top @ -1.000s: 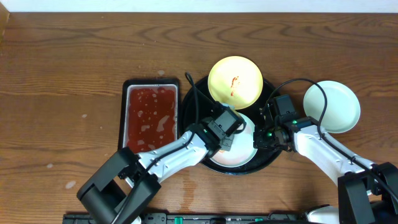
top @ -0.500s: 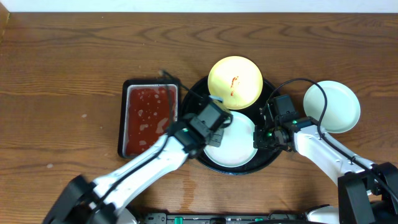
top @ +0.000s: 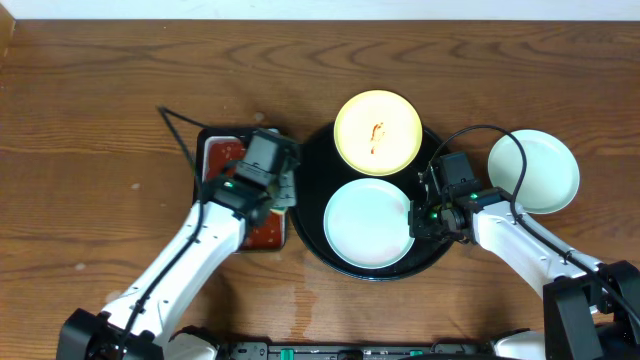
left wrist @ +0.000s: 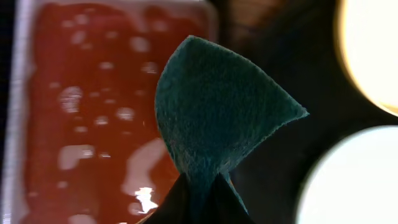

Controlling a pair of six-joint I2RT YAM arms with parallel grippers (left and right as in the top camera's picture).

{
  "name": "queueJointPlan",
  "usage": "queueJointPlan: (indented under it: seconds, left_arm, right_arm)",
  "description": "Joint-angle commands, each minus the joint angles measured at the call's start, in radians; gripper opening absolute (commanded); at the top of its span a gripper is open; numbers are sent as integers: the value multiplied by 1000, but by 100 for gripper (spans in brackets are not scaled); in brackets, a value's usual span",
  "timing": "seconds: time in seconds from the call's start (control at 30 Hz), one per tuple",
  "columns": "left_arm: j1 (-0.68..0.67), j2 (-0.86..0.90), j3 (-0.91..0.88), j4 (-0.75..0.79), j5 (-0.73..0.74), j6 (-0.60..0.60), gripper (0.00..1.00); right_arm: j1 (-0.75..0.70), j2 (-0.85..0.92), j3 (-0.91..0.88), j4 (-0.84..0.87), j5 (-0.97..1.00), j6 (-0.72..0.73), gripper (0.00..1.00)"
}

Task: Clean dirty plates on tray and stack at the side
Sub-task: 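Carry the green sponge with the left gripper into the water tray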

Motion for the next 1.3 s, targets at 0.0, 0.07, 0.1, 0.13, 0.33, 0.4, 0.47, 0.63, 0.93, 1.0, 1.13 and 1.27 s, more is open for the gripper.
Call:
queueJointPlan:
  seconds: [0.0,0.07,0.1,0.13,0.33,0.4,0.47,0.63,0.93,1.0,1.13,1.27]
  left_arm:
    - [52,18,-19,-3,-8,43,7]
    - [78,38,-19,-2,-8,61,8]
    - [92,52,-19,1,-8,61,8]
    - [101,64,-19,5,-8,61,7]
    - [128,163,-19,32,-7,60,8]
    - [127,187,-19,43,-7,60,8]
    - [128,204,-19,48,-7,60,8]
    - [128,210,-19,53,-8,60,8]
    - [128,210,-19,53,-8,60,59]
    - [128,210,-19,54,-8,60,60]
    - [128,222,-20,54,-9,60,61]
    - [128,264,-23,52,-8,60,61]
  right_arm:
    - [3,14,-5,7,17,-5,8]
    - [3,14,-5,9,17,-5,6]
    - [3,14,-5,9,17,-5,6]
    - [3,14,-5,9,17,-5,5]
    - [3,14,-5,6,17,-5,4]
    - [3,14,-5,6,17,-5,4]
    - [3,14,-5,6,17,-5,4]
    - [3,14,-5,6,17,-5,4]
    - [3,14,-5,6,17,-5,4]
    - [3,14,-5,5,16,-5,4]
    - [3,14,-5,6,17,-5,4]
    - [3,14,-5,6,17,-5,4]
